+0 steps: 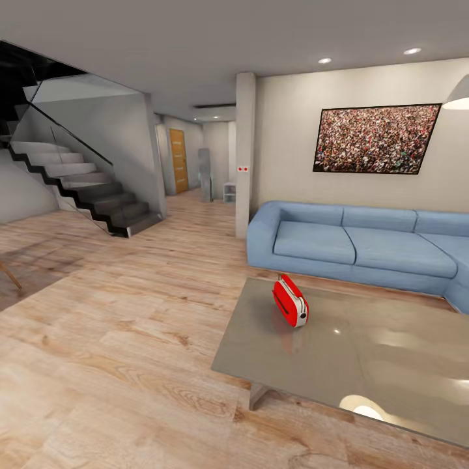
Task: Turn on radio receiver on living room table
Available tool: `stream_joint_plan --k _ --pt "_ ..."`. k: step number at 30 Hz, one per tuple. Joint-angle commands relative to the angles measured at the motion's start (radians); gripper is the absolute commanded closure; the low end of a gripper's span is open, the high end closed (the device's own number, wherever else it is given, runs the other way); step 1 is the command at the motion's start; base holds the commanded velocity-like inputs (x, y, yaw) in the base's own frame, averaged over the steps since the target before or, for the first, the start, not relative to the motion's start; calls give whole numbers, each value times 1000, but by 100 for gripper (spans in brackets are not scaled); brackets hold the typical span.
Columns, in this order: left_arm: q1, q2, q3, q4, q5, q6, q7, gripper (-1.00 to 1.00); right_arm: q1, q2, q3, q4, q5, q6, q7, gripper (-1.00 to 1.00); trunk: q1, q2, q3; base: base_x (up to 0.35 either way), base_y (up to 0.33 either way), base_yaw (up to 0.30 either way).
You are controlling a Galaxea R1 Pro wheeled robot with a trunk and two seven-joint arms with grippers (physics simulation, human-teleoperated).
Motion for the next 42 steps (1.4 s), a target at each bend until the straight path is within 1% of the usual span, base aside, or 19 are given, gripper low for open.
stream_joint_plan --k 1,10,13,42 --pt "0 0 0 0 0 0 0 -100 0 0 0 0 0 0 0 -100 0 0 0 0 0 0" --pt "0 0 0 -1 0 0 0 -100 0 1 -1 -1 2 0 0 -100 0 0 0 0 0 3" --pt "0 0 0 -1 0 0 0 -100 0 1 2 -1 3 0 0 -100 0 0 0 0 0 127" --pt "0 0 0 -2 0 0 0 -100 0 2 6 -1 6 -3 0 -100 0 0 0 0 0 263"
